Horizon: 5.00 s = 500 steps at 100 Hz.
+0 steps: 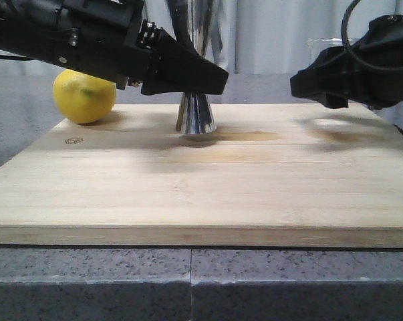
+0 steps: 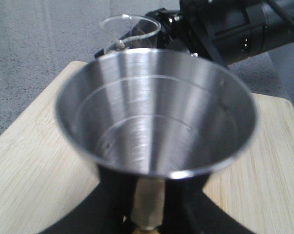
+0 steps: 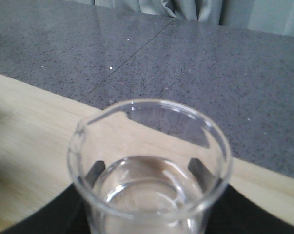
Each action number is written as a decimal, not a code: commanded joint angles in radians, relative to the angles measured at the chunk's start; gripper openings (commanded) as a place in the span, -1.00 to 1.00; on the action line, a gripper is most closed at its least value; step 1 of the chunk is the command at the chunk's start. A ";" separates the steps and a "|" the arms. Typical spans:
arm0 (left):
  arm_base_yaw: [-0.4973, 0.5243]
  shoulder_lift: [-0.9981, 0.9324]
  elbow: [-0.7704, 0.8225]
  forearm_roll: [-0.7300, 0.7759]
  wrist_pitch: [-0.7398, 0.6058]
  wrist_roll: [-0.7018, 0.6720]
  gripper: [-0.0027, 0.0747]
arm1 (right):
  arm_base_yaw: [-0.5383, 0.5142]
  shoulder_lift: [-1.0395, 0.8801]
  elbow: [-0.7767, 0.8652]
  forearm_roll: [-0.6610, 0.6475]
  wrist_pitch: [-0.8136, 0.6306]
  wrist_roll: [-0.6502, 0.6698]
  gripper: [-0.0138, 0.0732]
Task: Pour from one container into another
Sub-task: 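Lift the beaker with the right gripper toward the jigger, then tilt the beaker over the jigger cup, pouring liquid in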
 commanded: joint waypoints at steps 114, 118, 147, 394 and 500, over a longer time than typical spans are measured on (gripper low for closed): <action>0.004 -0.052 -0.029 -0.065 0.058 -0.009 -0.69 | 0.317 -0.170 -0.489 -0.454 0.766 0.219 -0.04; 0.004 -0.052 -0.029 -0.065 0.058 -0.009 -0.69 | 0.328 -0.170 -0.499 -0.454 0.782 0.212 -0.04; 0.004 -0.052 -0.029 -0.065 0.058 -0.009 -0.69 | 0.387 -0.170 -0.538 -0.454 0.864 0.145 -0.04; 0.004 -0.052 -0.066 -0.035 0.065 -0.020 -0.69 | 0.435 -0.097 -0.638 -0.522 1.020 -0.286 -0.04; 0.004 -0.052 -0.066 -0.035 0.065 -0.020 -0.69 | 0.445 -0.097 -0.638 -0.599 1.012 -0.390 -0.04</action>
